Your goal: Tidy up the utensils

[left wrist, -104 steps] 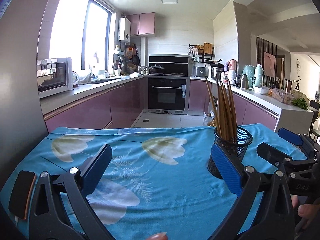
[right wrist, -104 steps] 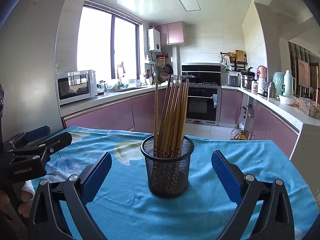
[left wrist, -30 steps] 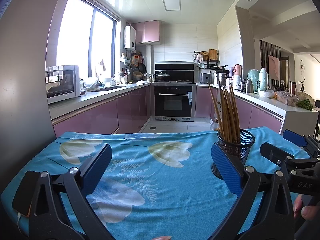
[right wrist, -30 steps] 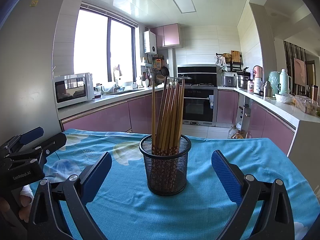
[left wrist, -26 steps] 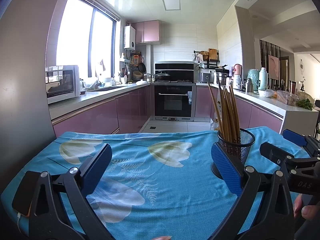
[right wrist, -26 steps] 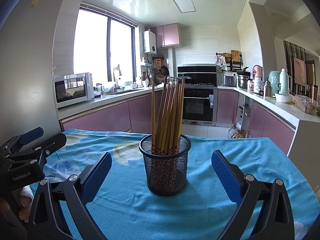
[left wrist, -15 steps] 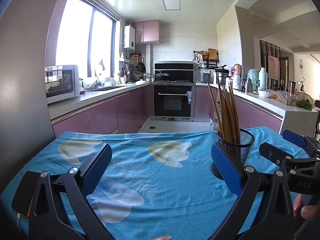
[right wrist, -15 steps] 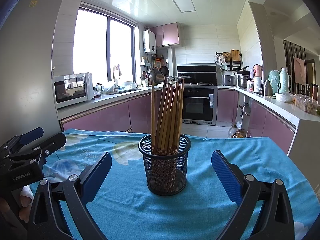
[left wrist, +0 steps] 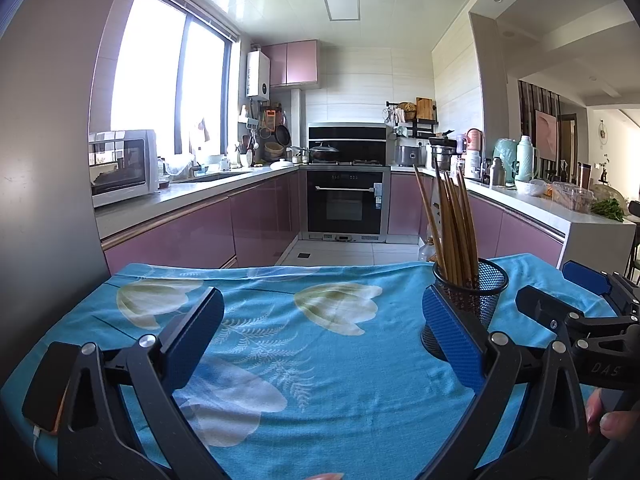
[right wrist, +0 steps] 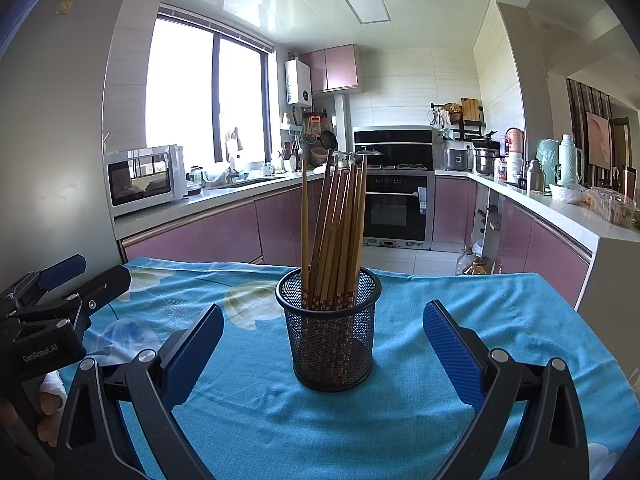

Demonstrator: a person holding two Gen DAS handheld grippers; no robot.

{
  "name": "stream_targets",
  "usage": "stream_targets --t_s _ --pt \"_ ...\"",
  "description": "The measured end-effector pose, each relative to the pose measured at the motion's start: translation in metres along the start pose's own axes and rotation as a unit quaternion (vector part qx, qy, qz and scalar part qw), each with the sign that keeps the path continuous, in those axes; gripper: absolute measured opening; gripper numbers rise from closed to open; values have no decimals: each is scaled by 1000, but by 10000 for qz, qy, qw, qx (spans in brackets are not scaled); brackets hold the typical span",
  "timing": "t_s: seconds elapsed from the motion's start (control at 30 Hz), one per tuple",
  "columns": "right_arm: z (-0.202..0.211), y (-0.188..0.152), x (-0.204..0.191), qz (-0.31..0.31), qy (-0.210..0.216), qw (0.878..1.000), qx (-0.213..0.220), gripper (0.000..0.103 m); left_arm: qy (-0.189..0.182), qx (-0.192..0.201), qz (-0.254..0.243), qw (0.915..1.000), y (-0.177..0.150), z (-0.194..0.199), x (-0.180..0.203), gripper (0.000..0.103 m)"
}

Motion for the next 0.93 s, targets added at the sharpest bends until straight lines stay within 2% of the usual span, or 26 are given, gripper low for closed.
stream_targets --t_s 0.6,0.83,0.93 --pt "-4 -3 0 -19 -16 10000 -79 97 59 -60 -10 10000 -3 -3 2 98" --pt "-9 -6 4 -75 -29 9997 -235 97 23 -351 20 9994 -7 -13 1 98" --pt "-14 -9 11 -122 -16 9989 -445 97 42 -677 -60 9977 -12 -26 2 98"
Point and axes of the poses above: each gripper's, at about its wrist camera, not at the fingertips, and z roughly against the way its jaws point, x to its right, y to its top, the point moved 6 cm from there along -z, roughly the way its jaws point, and after that the axes turned 8 degrees about -x, right-handed, at the moved point
